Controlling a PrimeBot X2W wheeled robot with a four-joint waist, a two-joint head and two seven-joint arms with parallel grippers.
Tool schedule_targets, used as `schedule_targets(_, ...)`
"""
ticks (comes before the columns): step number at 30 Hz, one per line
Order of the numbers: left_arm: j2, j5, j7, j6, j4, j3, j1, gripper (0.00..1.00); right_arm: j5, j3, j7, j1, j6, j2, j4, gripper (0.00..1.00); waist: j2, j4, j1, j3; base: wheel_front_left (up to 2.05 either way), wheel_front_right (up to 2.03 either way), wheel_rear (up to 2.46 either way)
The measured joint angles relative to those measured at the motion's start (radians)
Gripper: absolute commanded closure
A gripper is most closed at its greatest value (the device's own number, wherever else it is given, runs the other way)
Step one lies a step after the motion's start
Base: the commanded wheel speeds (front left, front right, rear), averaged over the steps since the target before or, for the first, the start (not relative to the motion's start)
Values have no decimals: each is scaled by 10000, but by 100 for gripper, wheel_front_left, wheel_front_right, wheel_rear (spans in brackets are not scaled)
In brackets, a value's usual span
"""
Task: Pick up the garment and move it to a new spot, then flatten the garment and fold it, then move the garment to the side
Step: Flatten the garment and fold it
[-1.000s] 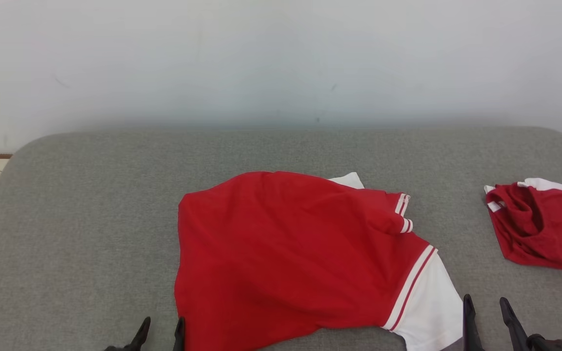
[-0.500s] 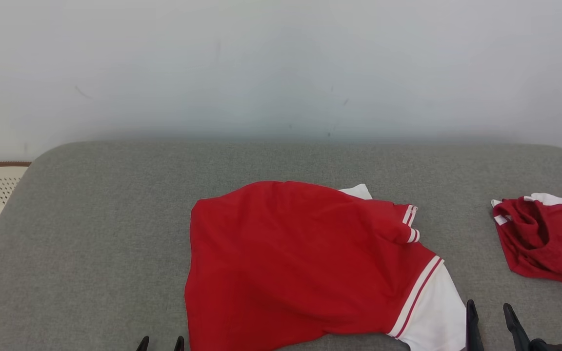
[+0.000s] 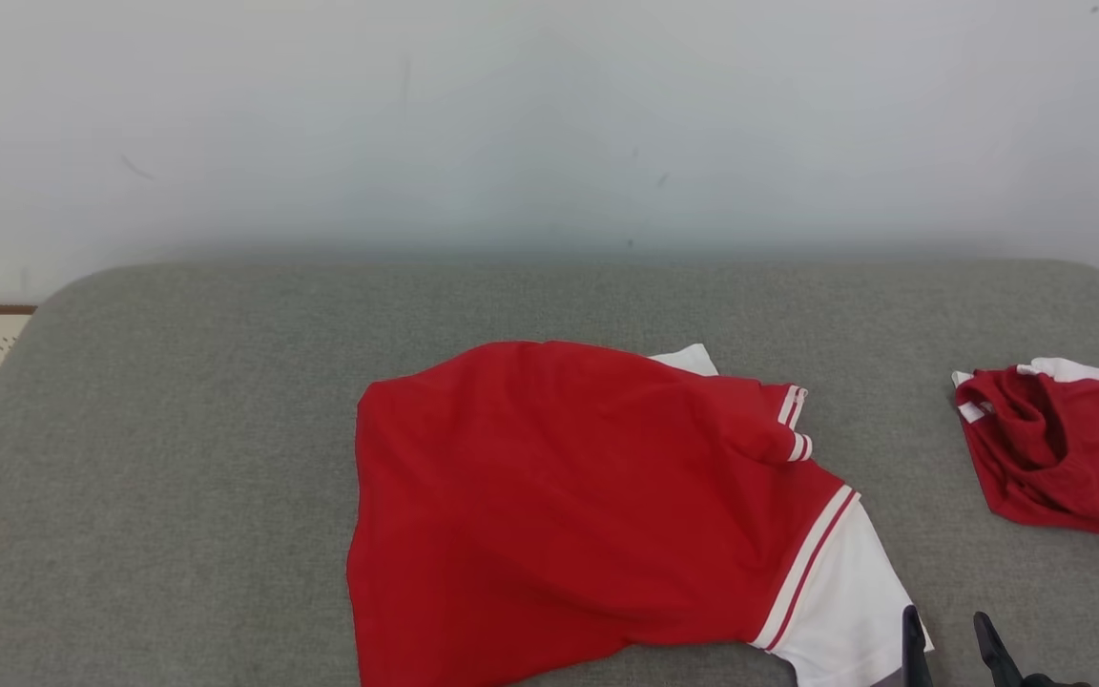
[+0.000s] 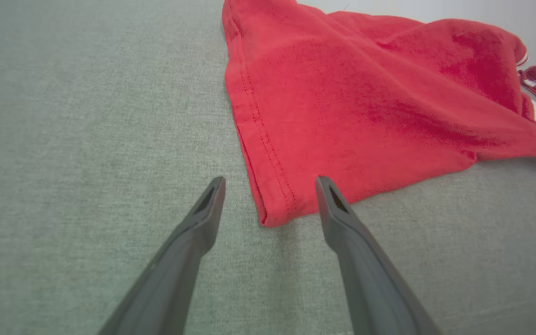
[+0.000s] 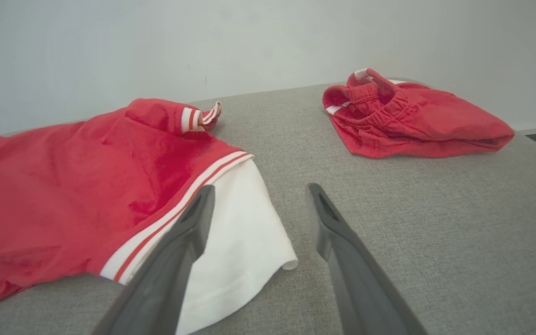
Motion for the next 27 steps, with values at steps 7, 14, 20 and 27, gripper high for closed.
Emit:
schedule_targets(7,-6,-343,0,4,834,-366,-355,0,-15,140,0,-118,0,-8,151,0,0,-182,0,350,0,0,0)
schedule_targets(14,-6,-598,0,63,871,-426,-579,2,15,267,0,-312,0,-48,249,0,0,-384,1,671,0,0,0)
schedule_targets(20,0,-623,-12,-102,1070,-608,-740,88,52,313,0,-491,0,-46,410,0,1,-429,1,885,0,0,0)
schedule_targets(27,-8,-546,-10,138,940,-387,-830,100,163,182,0,-840,0,-63,1037,0,1,-331,1,1014,0,0,0)
